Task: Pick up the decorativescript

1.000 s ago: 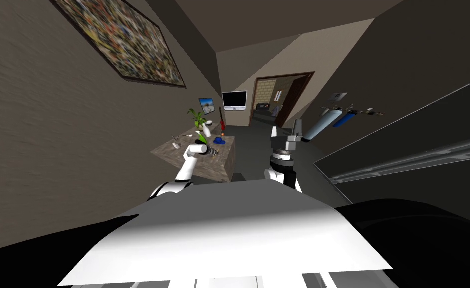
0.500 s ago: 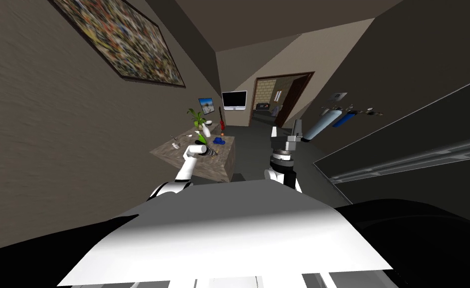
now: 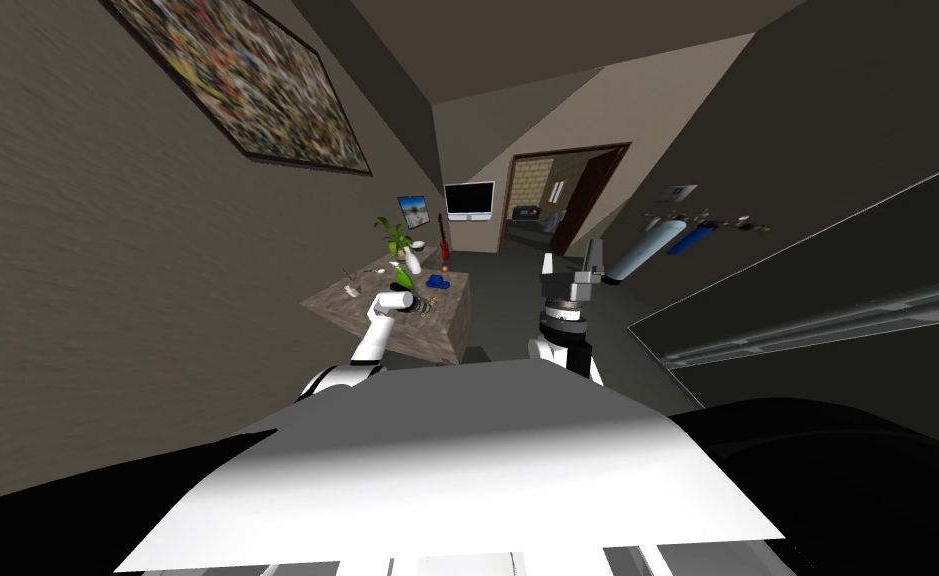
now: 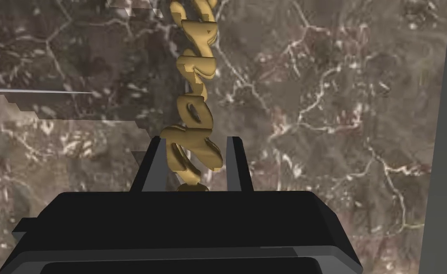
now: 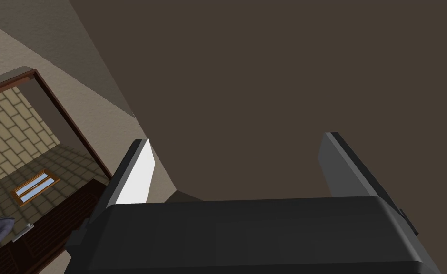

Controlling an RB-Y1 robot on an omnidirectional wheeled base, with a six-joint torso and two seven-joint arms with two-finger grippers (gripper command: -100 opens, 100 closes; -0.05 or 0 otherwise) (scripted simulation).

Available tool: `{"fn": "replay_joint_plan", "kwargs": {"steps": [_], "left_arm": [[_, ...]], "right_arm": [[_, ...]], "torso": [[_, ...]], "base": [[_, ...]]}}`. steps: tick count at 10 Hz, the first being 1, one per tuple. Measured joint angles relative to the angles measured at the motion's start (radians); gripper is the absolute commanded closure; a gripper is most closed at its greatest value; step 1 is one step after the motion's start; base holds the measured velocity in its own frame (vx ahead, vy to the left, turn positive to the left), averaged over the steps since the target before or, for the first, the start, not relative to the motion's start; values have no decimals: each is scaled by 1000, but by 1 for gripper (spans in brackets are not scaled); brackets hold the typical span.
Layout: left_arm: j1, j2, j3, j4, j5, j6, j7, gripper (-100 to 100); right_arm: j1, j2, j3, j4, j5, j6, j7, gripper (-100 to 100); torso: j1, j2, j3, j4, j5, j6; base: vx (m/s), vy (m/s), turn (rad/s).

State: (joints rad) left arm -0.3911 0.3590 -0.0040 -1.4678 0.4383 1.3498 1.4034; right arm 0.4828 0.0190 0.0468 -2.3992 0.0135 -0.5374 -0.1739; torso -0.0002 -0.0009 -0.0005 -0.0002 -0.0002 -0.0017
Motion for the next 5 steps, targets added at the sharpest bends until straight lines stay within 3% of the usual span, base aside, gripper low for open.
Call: {"fn": "replay_joint_plan", "kwargs": {"steps": [2,3,4,5], "left_arm": [[0,1,0,0,0,1,-1,100],[0,1,0,0,0,1,-1,0],[0,1,0,0,0,1,-1,100],[-1,8,-2,-19,3,16,10,100]], "right_arm": [[0,0,0,0,0,0,0,0],[0,0,0,0,0,0,0,0],[0,0,0,0,0,0,0,0],[0,0,0,0,0,0,0,0]], "torso": [[-1,0,0,0,0,1],[-1,-1,-1,-1,0,1],[-1,-1,-1,-1,0,1],[-1,-1,0,0,0,1]], "base": [[0,0,0],[0,0,0],[-2,9,-50],[-6,17,-48]]}}
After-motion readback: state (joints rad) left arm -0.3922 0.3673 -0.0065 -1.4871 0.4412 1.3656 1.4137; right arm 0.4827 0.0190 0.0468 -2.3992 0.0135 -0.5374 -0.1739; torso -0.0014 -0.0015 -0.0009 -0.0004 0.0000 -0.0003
